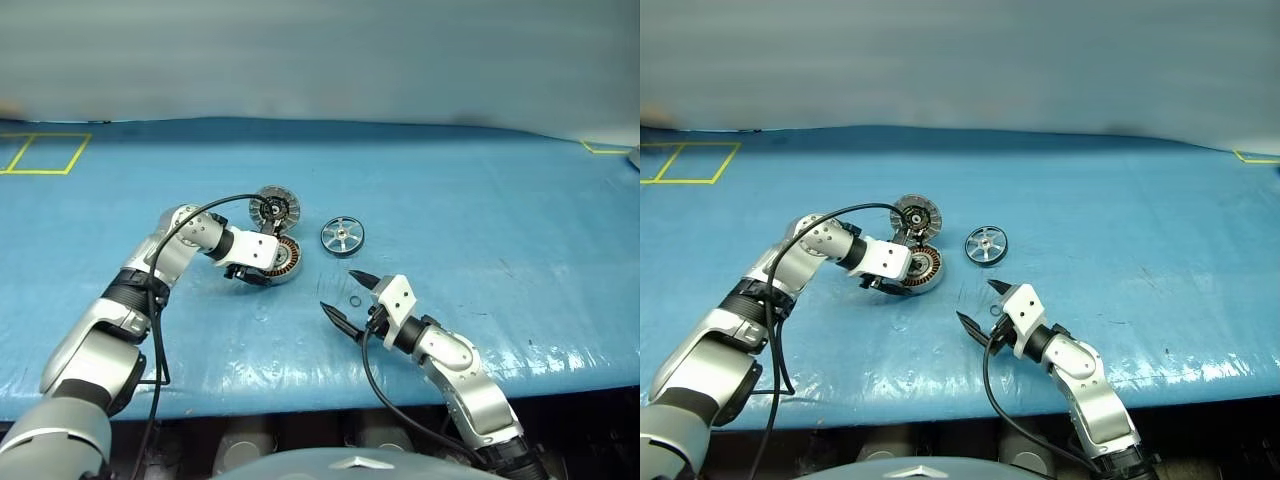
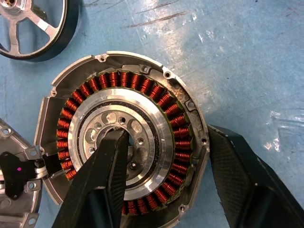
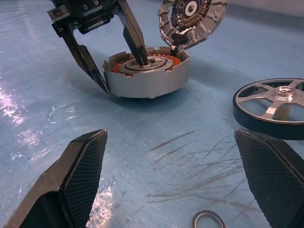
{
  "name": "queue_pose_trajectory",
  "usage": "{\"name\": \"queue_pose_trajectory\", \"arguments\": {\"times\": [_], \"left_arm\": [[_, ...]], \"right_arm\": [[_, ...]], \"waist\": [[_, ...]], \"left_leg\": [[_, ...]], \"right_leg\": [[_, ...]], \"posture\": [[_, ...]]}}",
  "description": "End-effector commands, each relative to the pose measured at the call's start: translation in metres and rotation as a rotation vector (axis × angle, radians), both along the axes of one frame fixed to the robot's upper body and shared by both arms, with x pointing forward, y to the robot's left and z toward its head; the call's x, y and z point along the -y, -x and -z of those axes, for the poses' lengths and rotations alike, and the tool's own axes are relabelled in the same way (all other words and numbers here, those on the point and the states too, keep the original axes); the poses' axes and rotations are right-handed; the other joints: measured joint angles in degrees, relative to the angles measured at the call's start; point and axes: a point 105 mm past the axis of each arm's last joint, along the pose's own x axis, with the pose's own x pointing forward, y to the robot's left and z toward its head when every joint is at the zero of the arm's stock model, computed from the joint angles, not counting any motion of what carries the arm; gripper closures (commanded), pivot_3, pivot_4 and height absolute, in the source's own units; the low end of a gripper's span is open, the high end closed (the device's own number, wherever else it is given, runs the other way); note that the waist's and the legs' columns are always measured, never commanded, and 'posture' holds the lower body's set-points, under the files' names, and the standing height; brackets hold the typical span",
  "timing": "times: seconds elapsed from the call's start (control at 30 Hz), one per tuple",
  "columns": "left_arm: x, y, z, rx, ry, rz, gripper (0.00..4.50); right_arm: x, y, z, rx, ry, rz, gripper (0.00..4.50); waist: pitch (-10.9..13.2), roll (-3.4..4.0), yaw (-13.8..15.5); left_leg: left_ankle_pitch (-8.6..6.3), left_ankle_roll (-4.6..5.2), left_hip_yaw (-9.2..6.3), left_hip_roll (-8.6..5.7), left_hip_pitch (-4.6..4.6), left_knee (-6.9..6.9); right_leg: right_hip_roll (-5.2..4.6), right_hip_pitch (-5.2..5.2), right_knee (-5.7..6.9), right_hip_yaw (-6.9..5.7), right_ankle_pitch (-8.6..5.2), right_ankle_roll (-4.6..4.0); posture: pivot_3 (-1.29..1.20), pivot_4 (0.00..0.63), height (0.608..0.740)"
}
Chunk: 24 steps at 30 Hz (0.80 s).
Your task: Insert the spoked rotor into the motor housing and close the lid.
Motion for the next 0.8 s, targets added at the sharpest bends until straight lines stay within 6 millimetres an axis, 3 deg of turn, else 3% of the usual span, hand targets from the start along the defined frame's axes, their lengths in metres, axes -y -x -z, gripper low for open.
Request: {"name": "queue_pose_trajectory", "arguments": {"times": [0.03,0.2,0.33,0.5,0.8], "left_arm": [[-0.005,0.018,0.014,-0.087,-0.045,0.060,2.28],[0.000,0.048,0.004,-0.192,-0.041,0.129,2.28],[0.009,0.070,0.007,-0.276,-0.057,0.053,2.28],[0.018,0.071,0.020,-0.192,-0.111,-0.055,2.28],[0.026,0.085,0.033,-0.169,-0.101,0.020,2.28]], "right_arm": [[-0.001,-0.003,-0.012,0.048,-0.019,-0.005,0.00],[-0.001,-0.002,-0.013,0.043,-0.035,-0.004,0.00],[0.000,0.000,-0.015,0.036,-0.046,-0.014,0.00],[0.002,-0.001,-0.017,0.031,-0.043,-0.034,0.00],[0.008,0.002,-0.018,0.009,-0.036,-0.046,0.00]], "waist": [[0.00,0.00,-0.04],[0.00,0.00,-0.65],[0.00,0.01,-0.61],[-0.01,0.02,-0.10],[-0.18,0.39,0.27]], "left_leg": [[0.00,0.00,0.00,0.00,-0.01,0.00],[-0.01,0.01,0.04,0.04,-0.05,-0.03],[-0.02,0.02,0.03,0.06,-0.06,-0.06],[-0.02,0.03,-0.03,0.03,-0.01,-0.05],[-0.03,0.05,-0.15,0.12,0.74,-0.06]], "right_leg": [[0.01,-0.01,0.00,0.00,0.00,-0.01],[0.00,-0.08,0.00,0.05,0.08,-0.22],[-0.01,-0.09,-0.01,0.05,0.05,-0.19],[-0.05,0.00,-0.02,0.05,-0.05,0.00],[-0.19,0.48,-0.15,0.02,-0.08,0.03]], "posture": [[0.00,0.150,0.740],[0.00,0.150,0.740],[0.00,0.150,0.740],[0.00,0.150,0.740],[0.00,0.150,0.740]]}}
